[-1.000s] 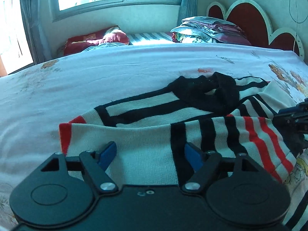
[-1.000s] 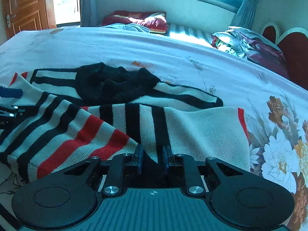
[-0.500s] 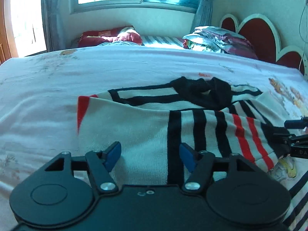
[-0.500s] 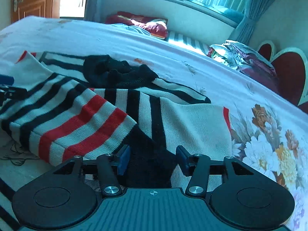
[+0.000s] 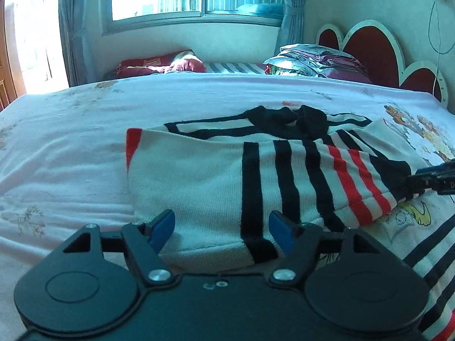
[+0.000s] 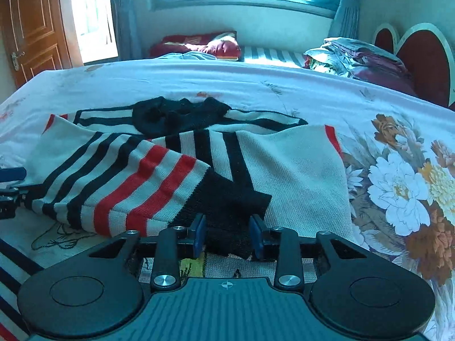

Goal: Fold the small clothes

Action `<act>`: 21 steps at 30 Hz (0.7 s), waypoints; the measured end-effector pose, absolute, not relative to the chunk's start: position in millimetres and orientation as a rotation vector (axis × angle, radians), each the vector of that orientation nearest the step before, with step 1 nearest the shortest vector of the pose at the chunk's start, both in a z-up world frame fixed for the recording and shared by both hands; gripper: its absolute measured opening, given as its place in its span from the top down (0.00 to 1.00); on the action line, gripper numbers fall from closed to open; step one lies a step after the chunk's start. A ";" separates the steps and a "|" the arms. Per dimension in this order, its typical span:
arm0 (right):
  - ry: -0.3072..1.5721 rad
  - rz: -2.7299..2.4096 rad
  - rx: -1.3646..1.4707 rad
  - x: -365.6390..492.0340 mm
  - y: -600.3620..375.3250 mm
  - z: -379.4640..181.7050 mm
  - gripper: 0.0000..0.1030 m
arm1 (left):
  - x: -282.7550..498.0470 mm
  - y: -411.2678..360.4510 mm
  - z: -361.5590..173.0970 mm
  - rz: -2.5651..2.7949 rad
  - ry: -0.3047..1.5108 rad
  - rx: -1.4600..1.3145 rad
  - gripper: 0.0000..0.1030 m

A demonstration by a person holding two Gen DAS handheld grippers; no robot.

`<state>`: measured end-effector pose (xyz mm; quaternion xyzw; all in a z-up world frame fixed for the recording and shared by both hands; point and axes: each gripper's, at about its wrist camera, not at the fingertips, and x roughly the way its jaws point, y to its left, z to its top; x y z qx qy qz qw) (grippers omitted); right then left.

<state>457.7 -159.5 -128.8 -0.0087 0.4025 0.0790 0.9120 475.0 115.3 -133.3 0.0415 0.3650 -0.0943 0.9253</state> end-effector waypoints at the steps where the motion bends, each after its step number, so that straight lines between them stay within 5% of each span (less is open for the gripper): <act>1: 0.868 0.154 -0.037 459.4 -159.2 -136.8 0.67 | 475.6 116.7 -140.5 -0.193 0.777 0.100 0.30; 10: 0.831 0.152 -0.023 452.0 -165.6 -133.6 0.66 | 473.5 106.2 -137.5 -0.150 0.778 0.141 0.26; 14: 0.780 0.138 0.009 430.9 -177.9 -117.9 0.66 | 458.4 97.4 -128.9 -0.091 0.784 0.184 0.07; 18: 0.772 0.148 0.044 407.9 -193.9 -108.7 0.65 | 436.4 86.4 -122.2 -0.078 0.774 0.214 0.06; 21: 0.763 0.150 0.062 385.8 -206.2 -105.3 0.55 | 414.9 79.3 -117.9 -0.067 0.767 0.220 0.06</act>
